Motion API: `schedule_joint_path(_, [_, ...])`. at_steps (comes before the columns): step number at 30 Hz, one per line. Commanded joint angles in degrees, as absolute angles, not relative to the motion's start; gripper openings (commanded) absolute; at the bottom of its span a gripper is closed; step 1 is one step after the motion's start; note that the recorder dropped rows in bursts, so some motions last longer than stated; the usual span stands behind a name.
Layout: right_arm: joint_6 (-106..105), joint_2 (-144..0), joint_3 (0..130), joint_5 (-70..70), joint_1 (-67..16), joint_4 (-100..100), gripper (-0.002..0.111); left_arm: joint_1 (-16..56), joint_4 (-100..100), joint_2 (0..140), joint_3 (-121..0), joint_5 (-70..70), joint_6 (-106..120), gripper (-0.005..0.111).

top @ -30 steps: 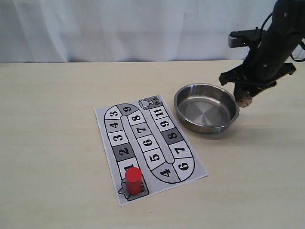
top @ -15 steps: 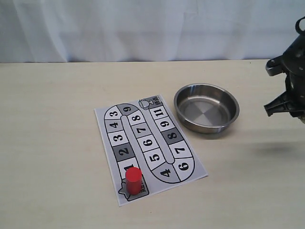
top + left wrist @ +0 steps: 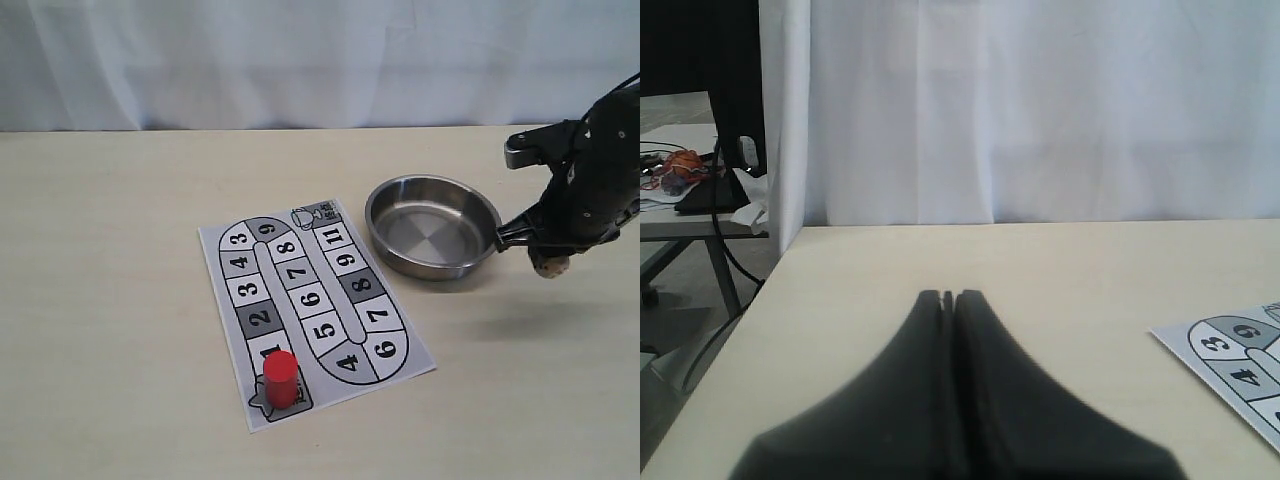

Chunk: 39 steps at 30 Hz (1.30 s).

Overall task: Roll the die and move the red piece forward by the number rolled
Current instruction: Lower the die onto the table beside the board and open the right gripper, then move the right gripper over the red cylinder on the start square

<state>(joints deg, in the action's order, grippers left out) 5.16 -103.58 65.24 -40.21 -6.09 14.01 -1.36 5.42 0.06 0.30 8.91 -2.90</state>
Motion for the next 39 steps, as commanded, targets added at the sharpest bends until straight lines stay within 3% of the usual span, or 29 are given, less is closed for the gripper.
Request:
schedule_joint_path(1, [-1.24, -103.11, 64.93, -39.23, -6.09, 8.28, 0.076, -1.36, 5.36, 0.0, 0.0, 8.22, -3.03, 0.0])
schedule_joint_path(2, [-2.52, -103.11, 64.93, -39.46, -6.09, 8.15, 0.088, -1.36, 5.36, 0.0, 0.0, 8.22, -3.03, 0.0])
schedule_joint_path(5, [-4.13, -103.11, 64.93, -40.58, -6.09, 8.15, 0.097, -1.36, 5.36, 0.0, 0.0, 8.22, -3.03, 0.0])
schedule_joint_path(23, [2.4, -103.11, 64.93, -45.17, -6.09, 19.99, 0.097, -1.36, 5.36, 0.0, 0.0, 8.22, -3.03, 0.0])
schedule_joint_path(26, [2.4, -103.11, 64.93, -45.45, -6.09, 19.99, 0.086, -1.36, 5.36, 0.0, 0.0, 8.22, -3.03, 0.0])
schedule_joint_path(35, [2.15, -103.0, 64.93, -47.95, -6.19, 17.31, 0.026, -1.36, 5.36, 0.0, 0.0, 8.22, -3.03, 0.0])
schedule_joint_path(39, [0.41, -102.89, 64.93, -49.27, -6.19, 13.38, 0.01, -1.36, 5.36, 0.0, 0.0, 8.22, -3.03, 0.0])
